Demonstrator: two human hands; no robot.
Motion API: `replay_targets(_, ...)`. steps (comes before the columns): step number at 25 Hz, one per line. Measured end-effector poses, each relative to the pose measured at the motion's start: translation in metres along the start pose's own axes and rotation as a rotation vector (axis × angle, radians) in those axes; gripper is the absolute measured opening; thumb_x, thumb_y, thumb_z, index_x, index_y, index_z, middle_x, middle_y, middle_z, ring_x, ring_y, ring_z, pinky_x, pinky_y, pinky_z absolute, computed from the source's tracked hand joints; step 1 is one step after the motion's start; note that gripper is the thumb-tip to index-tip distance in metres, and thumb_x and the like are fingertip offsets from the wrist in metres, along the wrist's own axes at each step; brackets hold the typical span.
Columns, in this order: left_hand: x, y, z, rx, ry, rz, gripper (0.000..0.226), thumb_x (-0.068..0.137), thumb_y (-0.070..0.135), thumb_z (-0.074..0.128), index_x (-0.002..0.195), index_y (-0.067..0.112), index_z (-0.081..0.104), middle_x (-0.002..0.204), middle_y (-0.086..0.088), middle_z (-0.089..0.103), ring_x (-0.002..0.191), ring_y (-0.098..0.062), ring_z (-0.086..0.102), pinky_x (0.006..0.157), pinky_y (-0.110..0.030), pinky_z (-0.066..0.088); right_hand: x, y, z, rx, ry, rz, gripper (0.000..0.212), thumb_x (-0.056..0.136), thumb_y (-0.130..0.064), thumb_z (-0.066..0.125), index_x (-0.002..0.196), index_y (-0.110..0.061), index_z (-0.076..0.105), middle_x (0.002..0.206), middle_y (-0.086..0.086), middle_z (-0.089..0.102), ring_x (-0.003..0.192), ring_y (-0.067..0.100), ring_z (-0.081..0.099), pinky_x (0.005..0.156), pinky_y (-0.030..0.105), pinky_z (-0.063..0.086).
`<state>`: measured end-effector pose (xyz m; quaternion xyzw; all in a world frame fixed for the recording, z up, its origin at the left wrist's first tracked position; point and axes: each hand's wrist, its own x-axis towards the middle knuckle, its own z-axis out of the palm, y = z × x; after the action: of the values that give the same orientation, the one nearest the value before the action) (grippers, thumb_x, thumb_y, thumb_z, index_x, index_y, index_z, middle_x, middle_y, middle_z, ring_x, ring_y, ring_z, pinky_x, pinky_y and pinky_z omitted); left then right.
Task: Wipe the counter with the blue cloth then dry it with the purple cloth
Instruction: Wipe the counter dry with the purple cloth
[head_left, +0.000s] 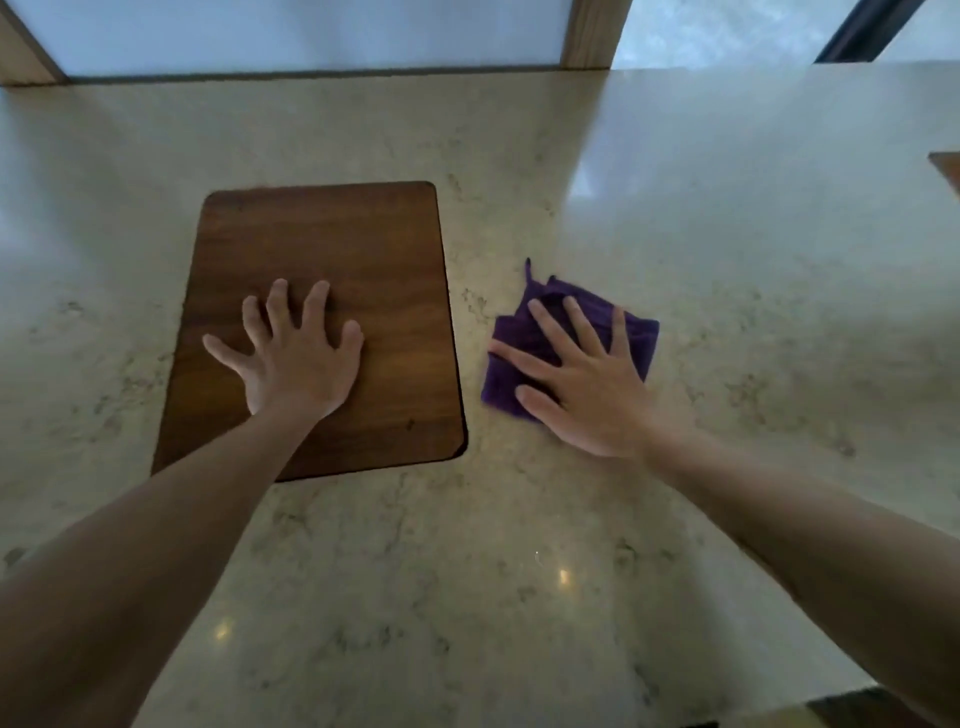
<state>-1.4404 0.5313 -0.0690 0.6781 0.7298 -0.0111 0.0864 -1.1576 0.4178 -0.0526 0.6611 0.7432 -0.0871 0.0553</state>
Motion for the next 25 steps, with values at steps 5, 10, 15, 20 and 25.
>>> replay_targets(5,0.001,-0.006,0.000,-0.014,-0.020,0.052,0.063,0.095,0.065,0.015,0.153,0.041,0.012,0.166,-0.001,0.002,0.152,-0.034,-0.003,0.109,-0.077,-0.001,-0.162,-0.051,0.039,0.050,0.048,0.176,0.055,0.098,-0.064,0.020,0.151,-0.060,0.010,0.169,-0.002,0.002,0.155,0.033,-0.005,0.116,0.071,-0.002)
replay_targets(10,-0.002,-0.005,-0.004,-0.012,-0.054,0.070,0.066,0.095,0.065,0.013,0.156,0.039,0.008,0.167,-0.003,-0.002,0.152,-0.034,-0.007,0.109,-0.077,-0.004,-0.231,-0.113,0.061,0.118,0.086,0.558,0.057,0.099,-0.062,0.015,0.155,-0.049,0.019,0.167,0.009,0.015,0.153,0.041,0.011,0.115,0.072,0.008)
replay_targets(15,-0.004,-0.006,-0.006,-0.016,-0.066,0.088,0.066,0.095,0.064,0.011,0.156,0.039,0.007,0.167,-0.003,-0.002,0.152,-0.034,-0.007,0.109,-0.077,-0.003,-0.216,-0.169,0.062,0.122,0.038,0.631,0.059,0.099,-0.058,0.018,0.154,-0.040,0.031,0.164,0.013,0.026,0.147,0.050,0.021,0.110,0.075,0.016)
replay_targets(20,-0.005,-0.004,-0.004,0.003,-0.040,0.084,0.066,0.095,0.066,0.010,0.156,0.039,0.006,0.167,-0.003,0.000,0.152,-0.034,-0.005,0.110,-0.076,-0.001,-0.169,-0.171,0.059,0.148,0.024,0.660,0.062,0.093,-0.054,0.032,0.153,-0.039,0.032,0.162,0.015,0.029,0.143,0.055,0.027,0.103,0.081,0.018)
replay_targets(25,-0.007,-0.003,-0.004,0.022,-0.048,0.076,0.066,0.095,0.065,0.010,0.156,0.039,0.003,0.167,-0.003,-0.003,0.152,-0.034,-0.007,0.110,-0.075,0.001,-0.057,-0.147,0.038,0.172,0.067,0.632,0.062,0.099,-0.055,0.022,0.157,-0.035,0.026,0.163,0.019,0.024,0.145,0.056,0.018,0.106,0.081,0.015)
